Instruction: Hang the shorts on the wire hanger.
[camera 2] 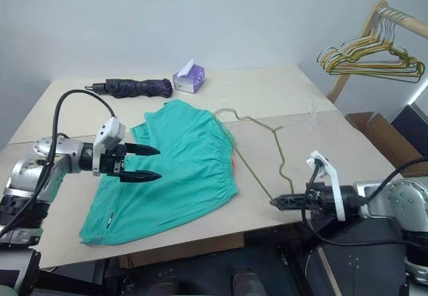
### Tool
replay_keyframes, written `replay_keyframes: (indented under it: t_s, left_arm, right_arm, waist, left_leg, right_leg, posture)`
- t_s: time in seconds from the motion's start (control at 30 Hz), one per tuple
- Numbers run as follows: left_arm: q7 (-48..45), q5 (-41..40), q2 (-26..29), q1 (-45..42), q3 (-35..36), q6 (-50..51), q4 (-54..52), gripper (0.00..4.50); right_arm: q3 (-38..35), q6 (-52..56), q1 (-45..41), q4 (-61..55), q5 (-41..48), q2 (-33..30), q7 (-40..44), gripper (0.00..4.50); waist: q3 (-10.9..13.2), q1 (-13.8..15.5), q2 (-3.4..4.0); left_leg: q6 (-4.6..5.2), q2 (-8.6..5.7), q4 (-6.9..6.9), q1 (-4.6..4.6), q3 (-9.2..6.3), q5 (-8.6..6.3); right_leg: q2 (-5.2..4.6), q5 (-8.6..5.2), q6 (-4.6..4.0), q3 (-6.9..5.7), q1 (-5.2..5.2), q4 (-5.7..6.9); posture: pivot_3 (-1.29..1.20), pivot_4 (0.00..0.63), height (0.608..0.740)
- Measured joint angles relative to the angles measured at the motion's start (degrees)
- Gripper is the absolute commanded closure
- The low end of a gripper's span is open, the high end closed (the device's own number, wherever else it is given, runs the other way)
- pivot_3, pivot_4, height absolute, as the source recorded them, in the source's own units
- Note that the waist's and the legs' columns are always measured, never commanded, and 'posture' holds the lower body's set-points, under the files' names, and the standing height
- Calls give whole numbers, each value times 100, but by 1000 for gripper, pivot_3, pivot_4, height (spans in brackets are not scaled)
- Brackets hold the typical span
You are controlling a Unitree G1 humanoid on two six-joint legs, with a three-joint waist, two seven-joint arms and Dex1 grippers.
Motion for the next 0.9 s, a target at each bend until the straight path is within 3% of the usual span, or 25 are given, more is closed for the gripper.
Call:
replay_keyframes:
  t_s: [0.27,0.9]
  left_arm:
    - [114,-9,53,108,3,205,-518,48]
    - [205,10,97,221,7,4,-490,48]
  right_arm:
    - [852,-293,-66,1313,-608,-141,474,4500]
    - [1443,-942,-536,1537,-1241,272,1001,4500]
  waist:
    - [0,2,0]
    - [0,162,1]
  left_leg:
    - [0,0,0,4,2,0]
    - [0,0,0,4,4,0]
  right_leg:
    - [2,-1,1,3,1,0]
    - [3,-1,2,2,0,0]
  posture:
    - [-40,0,740]
    - [-38,0,740]
